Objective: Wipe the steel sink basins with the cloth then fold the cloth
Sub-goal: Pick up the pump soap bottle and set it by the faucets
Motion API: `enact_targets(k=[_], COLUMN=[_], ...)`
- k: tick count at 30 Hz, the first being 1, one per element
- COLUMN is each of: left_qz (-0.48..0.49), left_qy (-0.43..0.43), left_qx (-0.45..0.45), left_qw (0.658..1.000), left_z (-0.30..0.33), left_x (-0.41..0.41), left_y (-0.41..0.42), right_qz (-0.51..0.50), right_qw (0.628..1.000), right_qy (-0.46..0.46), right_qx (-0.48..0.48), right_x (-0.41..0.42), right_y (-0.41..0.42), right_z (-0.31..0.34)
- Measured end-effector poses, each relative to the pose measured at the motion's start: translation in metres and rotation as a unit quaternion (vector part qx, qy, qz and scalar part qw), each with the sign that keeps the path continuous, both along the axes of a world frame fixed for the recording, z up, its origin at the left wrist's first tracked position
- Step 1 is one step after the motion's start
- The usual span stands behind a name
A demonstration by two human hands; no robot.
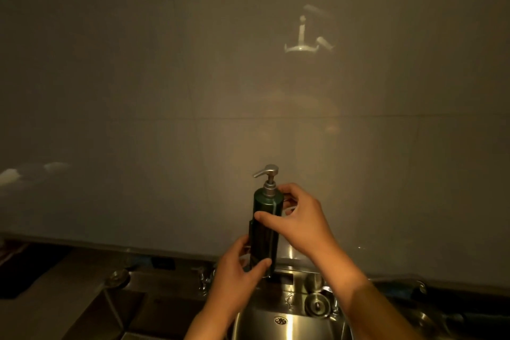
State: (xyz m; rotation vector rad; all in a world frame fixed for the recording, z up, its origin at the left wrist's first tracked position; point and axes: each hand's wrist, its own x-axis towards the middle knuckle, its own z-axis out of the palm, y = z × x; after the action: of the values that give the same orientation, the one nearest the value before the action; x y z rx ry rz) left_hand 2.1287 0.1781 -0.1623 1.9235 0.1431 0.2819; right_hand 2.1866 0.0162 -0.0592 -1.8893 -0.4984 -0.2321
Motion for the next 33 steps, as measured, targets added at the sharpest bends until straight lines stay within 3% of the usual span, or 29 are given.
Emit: enact_targets(k=[7,15,33], left_qz=[0.074,0.185,0.457], left_qy=[0.004,-0.018,-0.052], left_qx=[-0.007,-0.031,0.026], left_qw=[0.997,0.982,0.887], left_z=[0.003,0.024,0.022], left_x=[-0.052,-0.153,-0.534], left_y=[0.040,0.133,0.381], right_qz=[0.115,0.236,0.504], right_qw=[0.993,0.972,0.864], right_qy=[-0.005,0.002,-0.002], right_qx=[-0.022,-0.012,0.007], right_x=[-0.026,-0.090,-0.427], right_y=[0.047,0.167,0.486], right_z=[0.002,0.015,0.021])
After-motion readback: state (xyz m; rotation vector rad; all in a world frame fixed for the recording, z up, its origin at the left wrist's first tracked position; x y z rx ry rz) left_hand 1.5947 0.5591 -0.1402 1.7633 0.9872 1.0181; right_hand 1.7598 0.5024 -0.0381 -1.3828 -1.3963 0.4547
